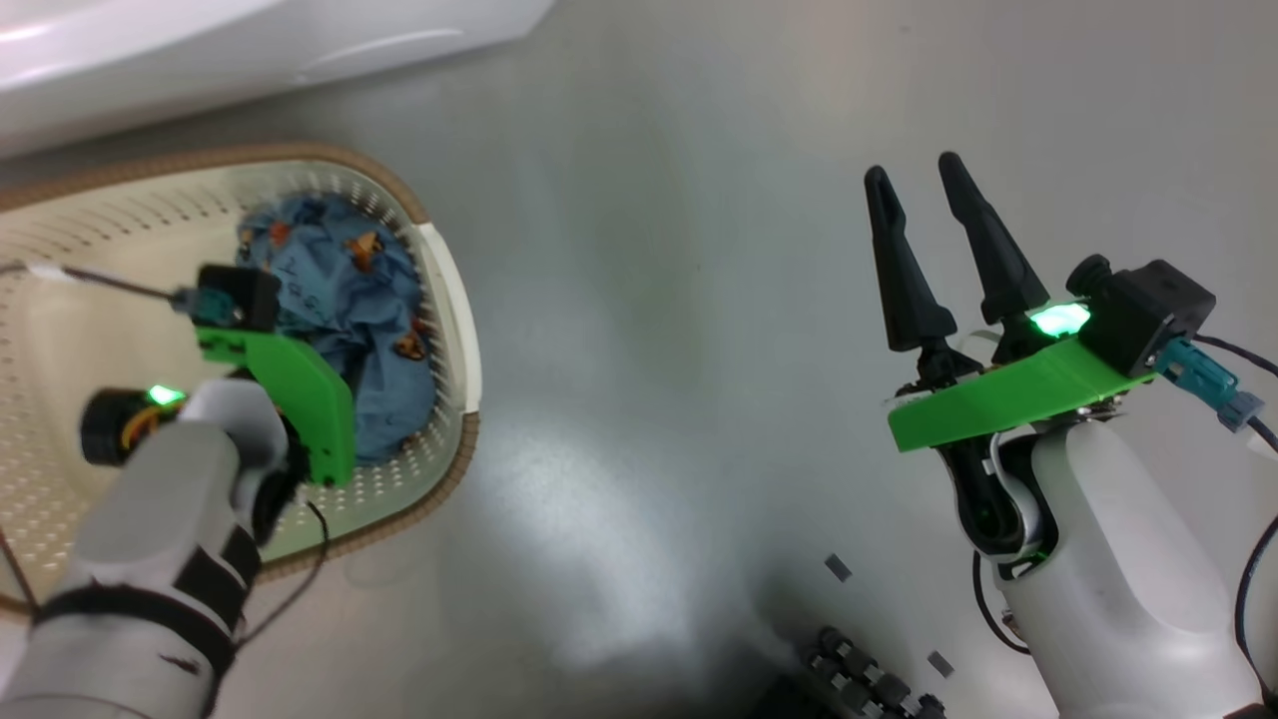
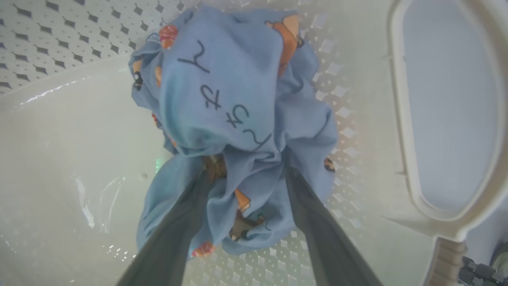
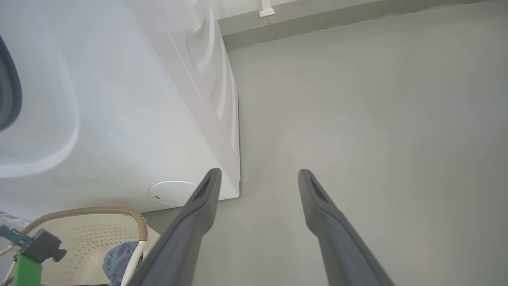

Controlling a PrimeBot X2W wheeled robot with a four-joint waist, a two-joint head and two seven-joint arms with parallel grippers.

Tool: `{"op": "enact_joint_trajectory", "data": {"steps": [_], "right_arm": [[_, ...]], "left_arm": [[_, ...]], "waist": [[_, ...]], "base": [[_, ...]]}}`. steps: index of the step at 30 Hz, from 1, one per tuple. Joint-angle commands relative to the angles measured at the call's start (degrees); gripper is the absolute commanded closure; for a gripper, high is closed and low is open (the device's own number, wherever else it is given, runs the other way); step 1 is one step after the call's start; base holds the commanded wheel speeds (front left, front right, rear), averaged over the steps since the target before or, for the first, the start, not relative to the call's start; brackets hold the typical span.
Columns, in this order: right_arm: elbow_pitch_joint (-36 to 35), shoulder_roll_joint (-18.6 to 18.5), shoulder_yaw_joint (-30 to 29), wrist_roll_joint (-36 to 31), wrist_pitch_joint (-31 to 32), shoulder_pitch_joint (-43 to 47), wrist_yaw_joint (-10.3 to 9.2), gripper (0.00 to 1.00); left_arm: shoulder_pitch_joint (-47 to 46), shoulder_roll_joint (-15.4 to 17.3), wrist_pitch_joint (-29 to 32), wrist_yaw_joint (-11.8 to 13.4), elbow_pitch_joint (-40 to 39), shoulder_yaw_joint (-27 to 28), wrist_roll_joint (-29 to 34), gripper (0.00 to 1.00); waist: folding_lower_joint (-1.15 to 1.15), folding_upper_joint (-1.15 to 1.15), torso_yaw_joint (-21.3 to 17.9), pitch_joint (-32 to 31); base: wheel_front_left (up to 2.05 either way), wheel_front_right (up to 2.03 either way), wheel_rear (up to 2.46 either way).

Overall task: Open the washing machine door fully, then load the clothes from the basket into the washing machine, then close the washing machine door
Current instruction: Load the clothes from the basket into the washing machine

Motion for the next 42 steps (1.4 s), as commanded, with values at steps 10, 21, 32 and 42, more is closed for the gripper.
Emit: {"op": "enact_joint_trajectory", "data": {"steps": [10, 21, 32, 42], "right_arm": [[-1.5, 0.9, 1.8, 0.3, -0.5, 0.0, 0.25, 0.0], [-1.3, 1.3, 2.1, 0.4, -0.5, 0.1, 0.25, 0.0], [-1.0, 1.4, 1.7, -0.3, -0.5, 0.1, 0.25, 0.0], [-0.3, 0.5, 1.2, -0.6, -0.5, 0.6, 0.25, 0.0]], "left_arm": [[-5.6, 3.2, 2.4, 0.0, 3.1, -1.8, -3.7, 0.0], [-7.4, 3.0, 3.0, 0.0, 7.9, -3.1, -4.6, 1.0], [-6.5, 1.8, -2.4, 0.1, 9.4, -3.0, -5.8, 1.0], [-1.5, 0.1, -6.9, 0.0, 7.2, -3.7, -9.0, 1.0]], "waist": [[-0.01, 0.0, -3.8, 5.0], [-0.01, 0.0, -5.5, 4.9], [-0.01, 0.0, -4.2, 1.6], [-0.01, 0.0, -2.2, -5.2]], "base": [[0.0, 0.0, 0.0], [0.0, 0.0, 0.0], [0.0, 0.0, 0.0], [0.0, 0.0, 0.0]]}}
